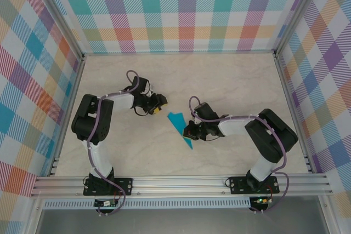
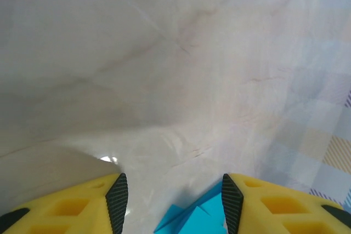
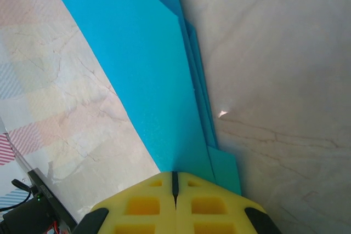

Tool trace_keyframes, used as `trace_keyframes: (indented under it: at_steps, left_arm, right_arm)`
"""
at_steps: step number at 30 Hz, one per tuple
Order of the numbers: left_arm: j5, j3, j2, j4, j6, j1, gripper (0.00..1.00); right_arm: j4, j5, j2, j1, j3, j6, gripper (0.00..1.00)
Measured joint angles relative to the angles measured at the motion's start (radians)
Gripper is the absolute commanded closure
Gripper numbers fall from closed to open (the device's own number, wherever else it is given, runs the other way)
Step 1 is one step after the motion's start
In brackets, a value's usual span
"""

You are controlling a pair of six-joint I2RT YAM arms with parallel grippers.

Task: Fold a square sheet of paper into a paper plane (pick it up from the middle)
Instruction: Fold the wing for the fifth time at the center of the table, then turn over a paper plane at the center of the table.

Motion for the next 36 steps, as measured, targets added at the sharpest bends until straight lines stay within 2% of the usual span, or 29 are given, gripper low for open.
trace_keyframes:
  at_steps: [2,4,7,10,13,16,19,22,25,29,36]
  left_arm:
    - [-0.034,0.001,-0.048,-0.06,-0.003,-0.001,0.44]
    - [-0.086,0.001,-0.126,-0.132,-0.008,-0.016,0.35]
    - [-0.192,0.002,-0.253,-0.227,-0.031,-0.078,0.31]
    - [-0.301,0.003,-0.332,-0.316,-0.069,-0.186,0.27]
    - [-0.393,0.023,-0.321,-0.399,-0.113,-0.311,0.24]
    - [-0.452,0.076,-0.251,-0.465,-0.155,-0.408,0.21]
    - [-0.487,0.141,-0.163,-0.502,-0.185,-0.463,0.2]
    - [-0.506,0.185,-0.096,-0.526,-0.211,-0.481,0.19]
    - [-0.513,0.189,-0.069,-0.527,-0.229,-0.481,0.26]
    - [-0.533,0.189,-0.066,-0.539,-0.249,-0.481,0.42]
    - [-0.551,0.104,-0.095,-0.537,-0.271,-0.481,0.59]
  right_arm:
    - [-0.008,-0.008,-0.034,0.003,-0.024,0.011,0.79]
    - [-0.051,0.0,-0.107,0.005,-0.04,0.011,0.72]
    - [-0.148,0.049,-0.263,-0.004,-0.028,-0.003,0.69]
    - [-0.203,0.093,-0.352,-0.078,-0.008,-0.02,0.68]
    - [-0.239,0.116,-0.349,-0.157,-0.009,-0.037,0.67]
    - [-0.268,0.117,-0.318,-0.17,-0.009,-0.051,0.66]
    - [-0.275,0.115,-0.311,-0.17,-0.021,-0.06,0.63]
    - [-0.267,0.094,-0.31,-0.17,-0.038,-0.066,0.62]
    - [-0.254,0.064,-0.308,-0.169,-0.047,-0.07,0.59]
    - [-0.233,0.024,-0.284,-0.159,-0.047,-0.092,0.54]
    - [-0.229,-0.019,-0.151,-0.1,0.017,-0.144,0.5]
